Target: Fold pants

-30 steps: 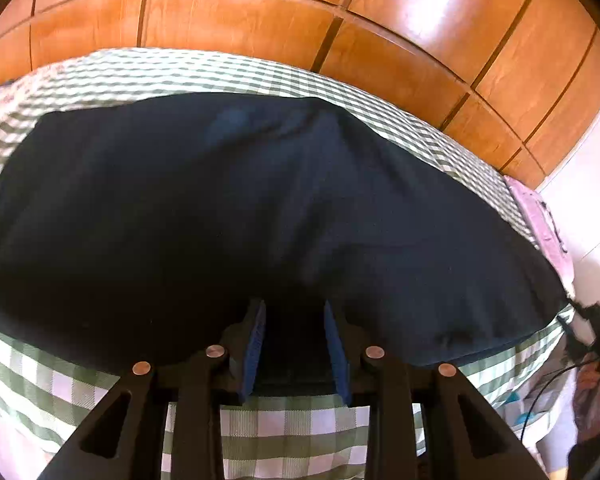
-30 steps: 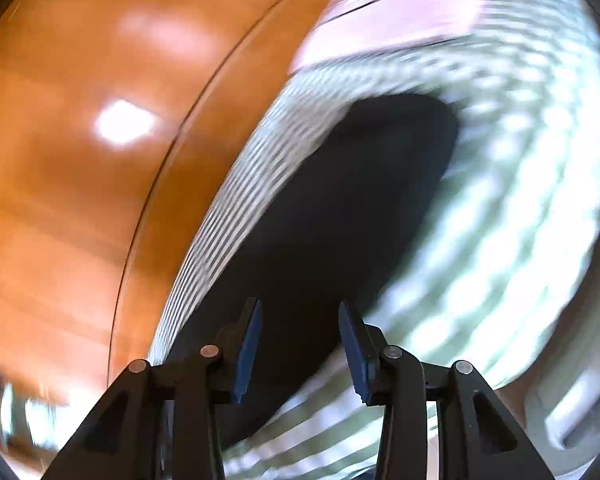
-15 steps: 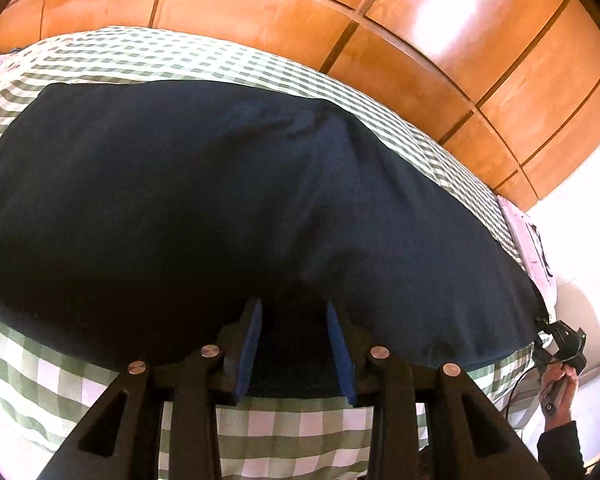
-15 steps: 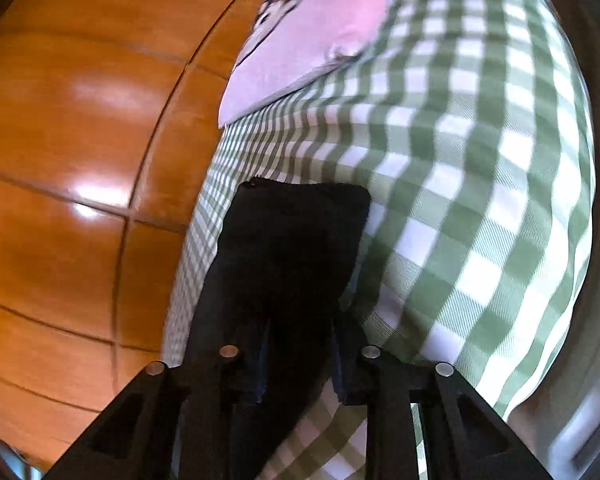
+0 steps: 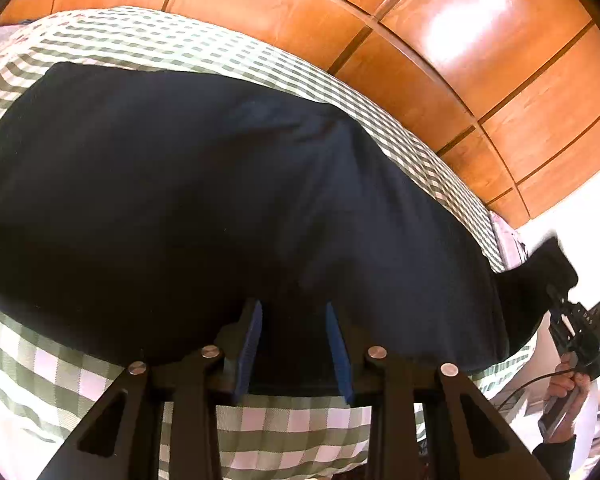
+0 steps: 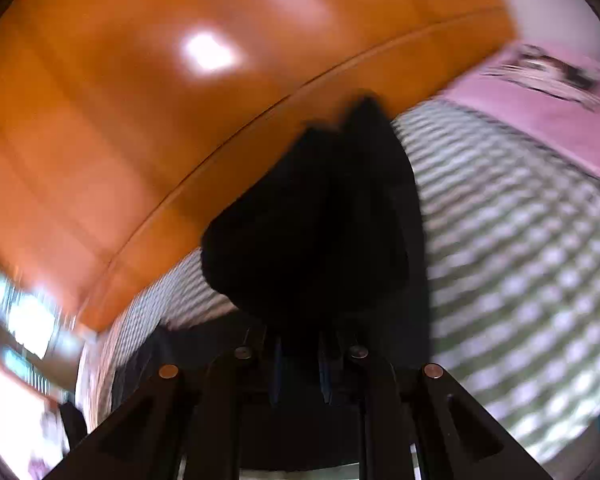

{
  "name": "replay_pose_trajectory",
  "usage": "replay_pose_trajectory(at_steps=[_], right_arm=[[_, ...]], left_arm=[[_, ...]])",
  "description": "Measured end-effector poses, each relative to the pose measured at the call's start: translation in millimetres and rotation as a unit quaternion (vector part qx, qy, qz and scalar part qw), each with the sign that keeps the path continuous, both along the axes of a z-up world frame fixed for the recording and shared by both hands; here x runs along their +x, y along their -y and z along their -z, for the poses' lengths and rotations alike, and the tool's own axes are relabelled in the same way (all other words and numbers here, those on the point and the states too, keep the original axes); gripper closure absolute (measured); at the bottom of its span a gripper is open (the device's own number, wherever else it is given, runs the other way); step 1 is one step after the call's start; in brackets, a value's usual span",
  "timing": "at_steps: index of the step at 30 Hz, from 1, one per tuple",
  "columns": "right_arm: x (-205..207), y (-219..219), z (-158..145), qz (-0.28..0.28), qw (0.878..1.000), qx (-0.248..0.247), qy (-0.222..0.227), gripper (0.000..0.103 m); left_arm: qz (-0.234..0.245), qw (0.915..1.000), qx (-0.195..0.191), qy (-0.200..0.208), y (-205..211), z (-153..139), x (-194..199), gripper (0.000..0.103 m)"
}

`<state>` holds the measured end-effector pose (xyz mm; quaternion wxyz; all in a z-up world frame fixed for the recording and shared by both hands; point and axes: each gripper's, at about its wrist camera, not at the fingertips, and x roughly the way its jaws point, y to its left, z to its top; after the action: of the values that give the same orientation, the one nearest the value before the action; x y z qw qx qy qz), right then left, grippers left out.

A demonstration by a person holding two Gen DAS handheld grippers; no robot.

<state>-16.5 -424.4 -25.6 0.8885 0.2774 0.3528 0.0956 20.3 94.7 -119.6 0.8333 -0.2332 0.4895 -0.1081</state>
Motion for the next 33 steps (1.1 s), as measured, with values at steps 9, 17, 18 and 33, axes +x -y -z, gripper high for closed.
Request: replay_pose_trajectory(at_steps=[9, 17, 18, 33], right_arm=[[22.3, -156.0, 37.4, -0.196, 0.975, -0.087, -0.055, 0.088], [-0.3, -187.2, 41.8, -0.285, 0.950, -0.118, -0.051, 0.042], [-8.3, -183.0, 38.4, -0.289, 0.950, -0.109, -0.048, 0.042], [-88.4, -26.5, 65.1, -0.068, 0.984, -0.090, -0.136, 0.045]], left_arm=[[0.034, 0.9974, -0.060, 0.019, 8.8, -18.5, -1.0, 0.071], [0.085, 0.9810, -0.174, -0.012, 35.4, -22.0, 29.7, 0.048], [0.089, 0.9770, -0.193, -0.016, 39.1, -21.4, 34.5, 0.046], [0.138, 0.9591, -0.232, -0.084, 110.2, -10.6, 87.3, 0.043]])
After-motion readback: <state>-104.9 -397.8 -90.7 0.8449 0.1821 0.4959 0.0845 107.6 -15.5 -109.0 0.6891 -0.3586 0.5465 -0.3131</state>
